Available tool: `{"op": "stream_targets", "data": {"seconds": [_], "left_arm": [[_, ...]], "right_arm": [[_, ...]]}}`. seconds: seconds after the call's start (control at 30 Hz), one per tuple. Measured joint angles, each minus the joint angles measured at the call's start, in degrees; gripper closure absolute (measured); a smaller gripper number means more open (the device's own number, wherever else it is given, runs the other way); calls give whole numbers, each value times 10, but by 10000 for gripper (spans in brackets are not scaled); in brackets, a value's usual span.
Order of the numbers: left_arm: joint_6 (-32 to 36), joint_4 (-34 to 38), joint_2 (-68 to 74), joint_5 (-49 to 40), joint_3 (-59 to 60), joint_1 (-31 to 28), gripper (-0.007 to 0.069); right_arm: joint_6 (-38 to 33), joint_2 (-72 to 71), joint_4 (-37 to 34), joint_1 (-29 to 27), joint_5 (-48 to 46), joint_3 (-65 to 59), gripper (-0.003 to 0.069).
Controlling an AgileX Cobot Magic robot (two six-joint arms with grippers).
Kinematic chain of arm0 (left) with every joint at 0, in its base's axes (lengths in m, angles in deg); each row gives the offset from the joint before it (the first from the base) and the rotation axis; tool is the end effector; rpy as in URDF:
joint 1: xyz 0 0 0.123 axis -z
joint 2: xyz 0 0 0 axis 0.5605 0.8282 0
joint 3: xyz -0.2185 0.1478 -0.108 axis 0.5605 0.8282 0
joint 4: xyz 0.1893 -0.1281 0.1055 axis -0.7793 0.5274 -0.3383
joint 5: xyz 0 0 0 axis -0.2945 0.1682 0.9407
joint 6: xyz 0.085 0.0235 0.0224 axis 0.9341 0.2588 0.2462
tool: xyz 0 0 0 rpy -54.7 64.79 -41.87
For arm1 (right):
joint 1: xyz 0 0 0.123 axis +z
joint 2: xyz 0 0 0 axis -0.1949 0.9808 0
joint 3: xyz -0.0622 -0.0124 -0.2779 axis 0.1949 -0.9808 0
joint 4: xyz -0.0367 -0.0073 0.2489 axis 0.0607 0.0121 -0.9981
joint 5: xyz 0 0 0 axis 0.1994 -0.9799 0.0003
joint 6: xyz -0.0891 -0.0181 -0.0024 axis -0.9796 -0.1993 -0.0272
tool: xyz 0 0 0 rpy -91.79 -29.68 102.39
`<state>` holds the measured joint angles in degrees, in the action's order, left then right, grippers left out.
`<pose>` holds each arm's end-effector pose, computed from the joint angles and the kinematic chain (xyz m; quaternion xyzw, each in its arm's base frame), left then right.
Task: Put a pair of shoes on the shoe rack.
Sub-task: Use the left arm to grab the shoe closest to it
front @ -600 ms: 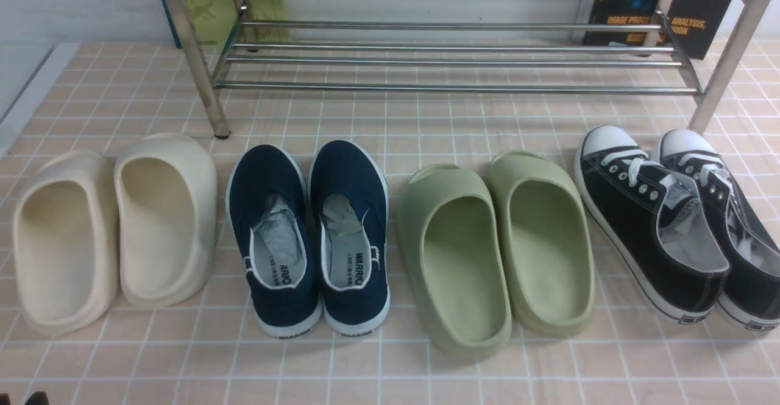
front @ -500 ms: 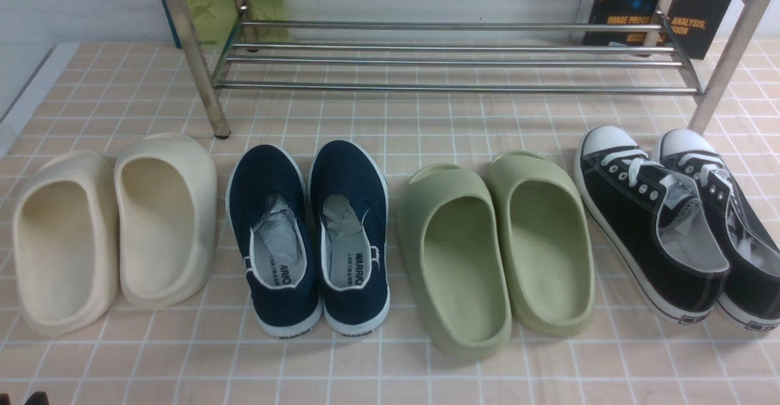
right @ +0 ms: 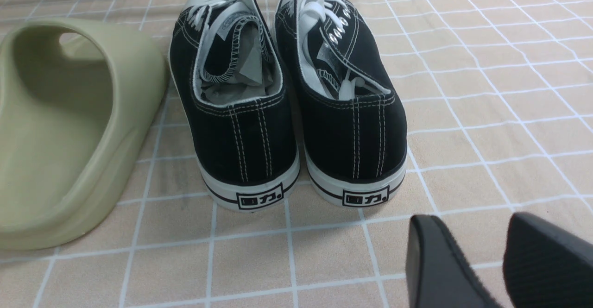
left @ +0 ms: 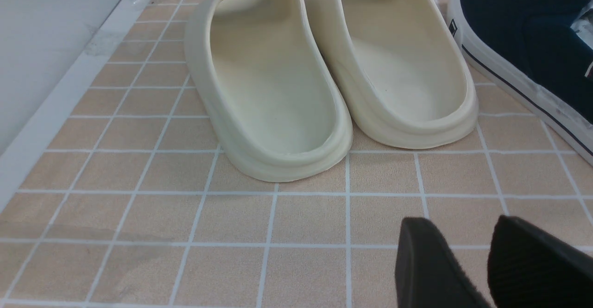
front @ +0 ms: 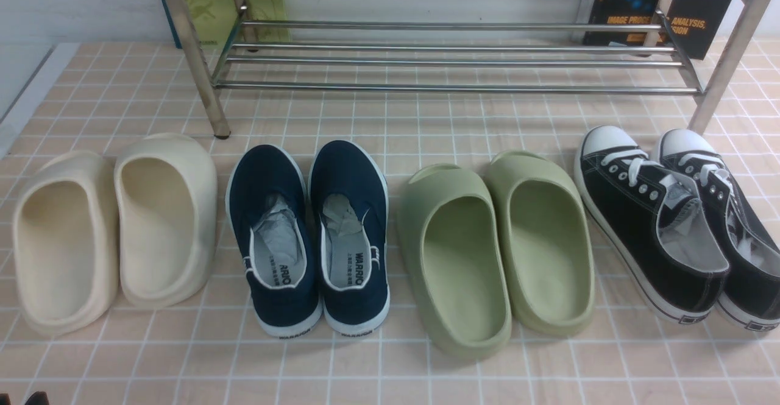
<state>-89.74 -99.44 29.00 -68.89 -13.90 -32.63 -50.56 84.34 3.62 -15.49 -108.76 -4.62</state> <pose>0.0523 0.0049 0.1732 0.0129 0.7999 0.0375 0.5988 0.0524 -0.0058 0.1753 0.0817 0.7951 0.0040 0.6009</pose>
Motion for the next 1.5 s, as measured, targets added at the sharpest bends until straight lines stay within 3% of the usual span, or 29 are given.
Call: {"op": "stream_targets", "data": {"seconds": [0.63,0.87,0.9,1.07,1.37,1.5], "left_arm": [[-5,-6,0,11,1,0,385],[-128,102,0,45,1,0,385],[-181,145,0,54,1,0,385],[-325,255,0,73,1,0,385],[-362,279,0,86,2,0,385],[-303,275,0,72,-25,0,385]], "right_arm": [[0,0,0,0,0,0,422],[0,0,0,0,0,0,422],[0,0,0,0,0,0,422],[0,0,2,0,0,0,422],[0,0,1,0,0,0,422],[0,0,1,0,0,0,422]]}}
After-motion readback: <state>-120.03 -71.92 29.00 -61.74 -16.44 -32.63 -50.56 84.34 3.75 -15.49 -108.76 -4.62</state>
